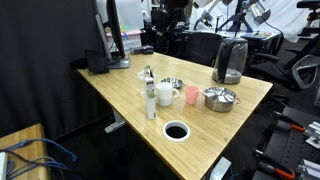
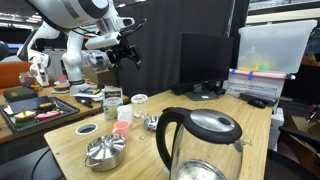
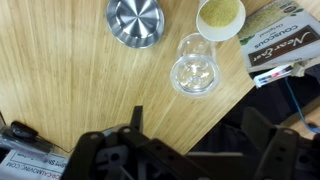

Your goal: Uncover the jar and put the lid on the table

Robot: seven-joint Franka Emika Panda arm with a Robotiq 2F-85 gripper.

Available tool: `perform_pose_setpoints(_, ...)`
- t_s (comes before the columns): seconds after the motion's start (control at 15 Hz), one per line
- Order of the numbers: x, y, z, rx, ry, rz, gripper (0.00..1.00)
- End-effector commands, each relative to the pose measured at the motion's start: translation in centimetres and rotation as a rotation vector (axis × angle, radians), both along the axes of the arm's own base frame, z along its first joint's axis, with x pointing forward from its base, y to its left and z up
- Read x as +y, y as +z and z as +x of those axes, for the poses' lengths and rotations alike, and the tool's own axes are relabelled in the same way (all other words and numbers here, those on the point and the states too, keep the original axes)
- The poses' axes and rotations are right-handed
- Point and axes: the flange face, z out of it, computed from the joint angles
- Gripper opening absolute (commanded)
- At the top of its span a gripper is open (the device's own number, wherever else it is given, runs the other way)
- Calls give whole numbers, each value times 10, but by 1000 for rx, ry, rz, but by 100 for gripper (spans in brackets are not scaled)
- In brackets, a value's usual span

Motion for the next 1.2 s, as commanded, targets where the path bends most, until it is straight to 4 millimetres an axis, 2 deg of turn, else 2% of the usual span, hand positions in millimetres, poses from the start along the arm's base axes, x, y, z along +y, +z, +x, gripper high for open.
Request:
perform_pose_setpoints(0.0, 11, -17, 32, 6, -11, -40, 100)
perform_pose_setpoints(0.27, 29, -49, 49, 79, 29, -66, 100)
perform_pose_setpoints(0.47, 35, -68, 60, 120, 43, -92, 100)
perform_pose_setpoints(1.13, 49, -101, 81, 195, 104, -122, 100)
